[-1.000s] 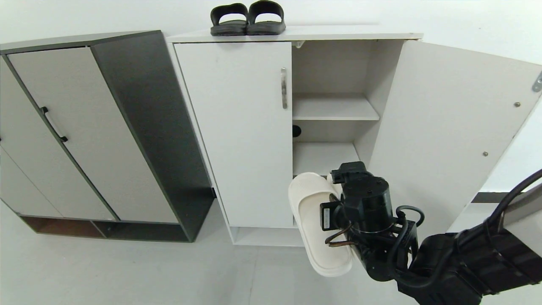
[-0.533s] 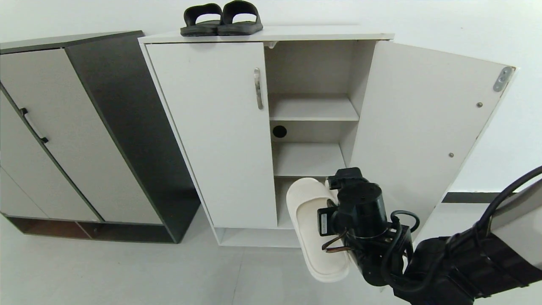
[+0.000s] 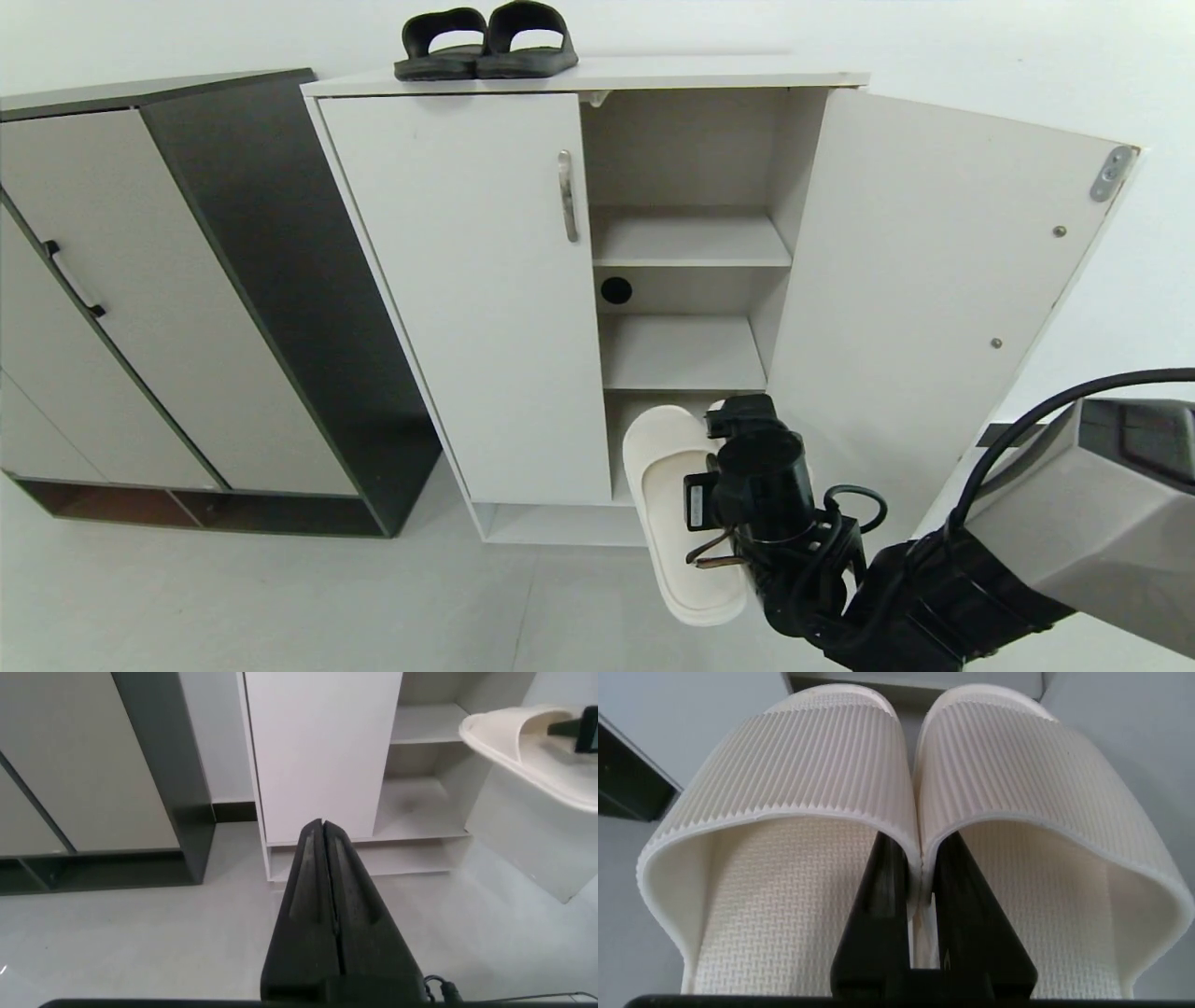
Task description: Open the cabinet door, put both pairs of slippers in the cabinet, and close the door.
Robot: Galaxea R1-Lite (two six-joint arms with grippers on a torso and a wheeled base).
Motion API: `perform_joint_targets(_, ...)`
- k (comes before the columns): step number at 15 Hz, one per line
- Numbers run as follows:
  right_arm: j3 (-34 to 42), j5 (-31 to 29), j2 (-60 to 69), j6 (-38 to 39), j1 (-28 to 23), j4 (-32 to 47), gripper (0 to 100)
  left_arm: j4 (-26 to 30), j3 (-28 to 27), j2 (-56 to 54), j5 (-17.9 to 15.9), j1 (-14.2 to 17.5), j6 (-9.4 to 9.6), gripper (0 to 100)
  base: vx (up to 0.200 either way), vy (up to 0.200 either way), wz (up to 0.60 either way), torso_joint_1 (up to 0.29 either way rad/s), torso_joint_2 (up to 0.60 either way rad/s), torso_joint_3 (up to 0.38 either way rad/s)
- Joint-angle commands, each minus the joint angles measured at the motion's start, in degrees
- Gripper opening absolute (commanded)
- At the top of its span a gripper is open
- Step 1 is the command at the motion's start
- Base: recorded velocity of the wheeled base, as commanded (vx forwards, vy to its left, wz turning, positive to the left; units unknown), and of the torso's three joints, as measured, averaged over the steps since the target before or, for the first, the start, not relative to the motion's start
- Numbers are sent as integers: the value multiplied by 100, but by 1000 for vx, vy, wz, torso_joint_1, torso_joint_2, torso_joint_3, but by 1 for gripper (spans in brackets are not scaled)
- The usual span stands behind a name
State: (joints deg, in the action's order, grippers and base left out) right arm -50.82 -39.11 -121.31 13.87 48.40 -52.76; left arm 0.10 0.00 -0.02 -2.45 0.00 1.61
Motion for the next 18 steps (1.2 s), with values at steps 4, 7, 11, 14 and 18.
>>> perform_joint_targets(4,-42,0,-314,28,-41,-103,0,-1,0,11,-1,0,-3,0,0,0,0,0,0,0)
perform_joint_targets(7,-59,-27,-376,28,-50,-138,0,-1,0,11,-1,0,6,0,0,0,0,5,0,-96)
perform_joint_targets(11,-244,-132,-657,10,-76,-296,0,-1,0,11,-1,0,6,0,0,0,0,1,0,-192)
perform_joint_targets(14,-543,-159,-780,-7,-111,-296,0,-1,0,11,-1,0,6,0,0,0,0,2,7,-198)
perform_joint_targets(18,-622,-282,-701,-34,-111,-349,0,-1,0,11,-1,0,6,0,0,0,0,2,4,-199)
